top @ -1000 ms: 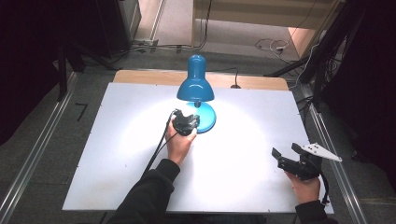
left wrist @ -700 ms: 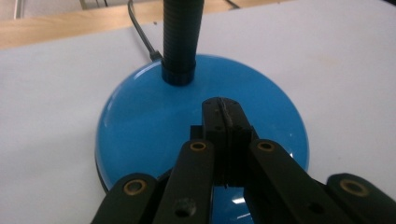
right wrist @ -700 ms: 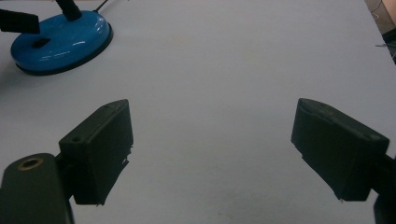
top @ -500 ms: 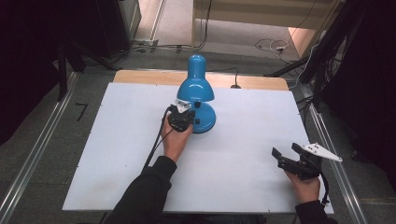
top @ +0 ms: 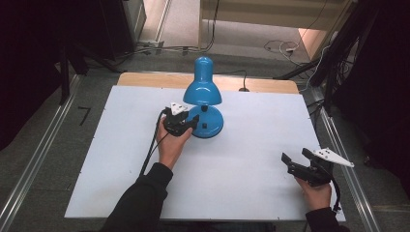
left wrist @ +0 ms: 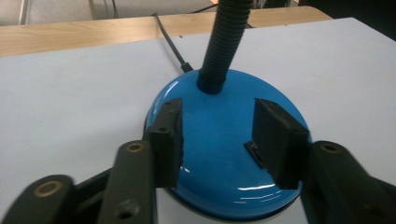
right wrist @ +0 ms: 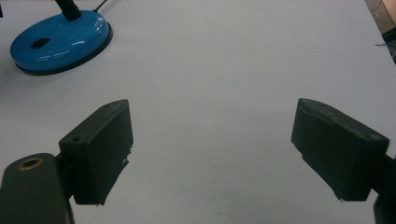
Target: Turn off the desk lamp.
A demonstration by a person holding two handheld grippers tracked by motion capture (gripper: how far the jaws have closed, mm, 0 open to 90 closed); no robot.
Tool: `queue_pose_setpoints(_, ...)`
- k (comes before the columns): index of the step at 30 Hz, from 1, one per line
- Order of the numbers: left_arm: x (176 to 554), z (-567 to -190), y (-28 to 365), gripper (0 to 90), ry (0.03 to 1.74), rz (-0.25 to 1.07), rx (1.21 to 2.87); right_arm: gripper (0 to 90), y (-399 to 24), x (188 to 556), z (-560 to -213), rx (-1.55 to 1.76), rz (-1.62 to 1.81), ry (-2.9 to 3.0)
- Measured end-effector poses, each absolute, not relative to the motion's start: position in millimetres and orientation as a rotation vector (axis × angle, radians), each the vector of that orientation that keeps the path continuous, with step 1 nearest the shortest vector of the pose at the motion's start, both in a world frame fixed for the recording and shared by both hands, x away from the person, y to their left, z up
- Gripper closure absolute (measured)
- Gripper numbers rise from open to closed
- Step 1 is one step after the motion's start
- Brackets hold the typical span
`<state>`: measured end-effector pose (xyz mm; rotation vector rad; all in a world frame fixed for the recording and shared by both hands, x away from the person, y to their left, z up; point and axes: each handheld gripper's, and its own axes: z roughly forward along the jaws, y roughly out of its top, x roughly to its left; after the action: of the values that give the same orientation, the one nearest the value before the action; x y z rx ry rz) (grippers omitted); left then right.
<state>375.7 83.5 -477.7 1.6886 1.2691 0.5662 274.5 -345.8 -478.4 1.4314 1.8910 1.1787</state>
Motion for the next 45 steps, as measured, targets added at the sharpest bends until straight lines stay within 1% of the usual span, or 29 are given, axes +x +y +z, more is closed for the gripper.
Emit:
queue_pose_setpoints(1,375.1,-477.5,85.5,46.3,1.274,0.570,1.684,11.4,-345.7,274.4,-478.4,1.430,1.179,1.891)
queue_pose_setpoints(7,370.1,-477.3,96.8,38.0,1.303,0.574,1.670,11.4,-345.5,274.8,-478.7,1.428,1.177,1.894)
queue_pose_setpoints(24,346.8,-478.0,119.0,30.6,1.324,0.543,1.662,11.4,-344.7,274.7,-478.9,1.435,1.170,1.897)
queue_pose_setpoints(36,332.6,-483.5,137.9,27.9,1.367,0.539,1.659,11.5,-344.8,274.5,-479.0,1.431,1.171,1.900)
queue_pose_setpoints(45,320.8,-486.9,148.0,27.5,1.388,0.545,1.656,11.4,-345.1,274.4,-478.8,1.429,1.176,1.898)
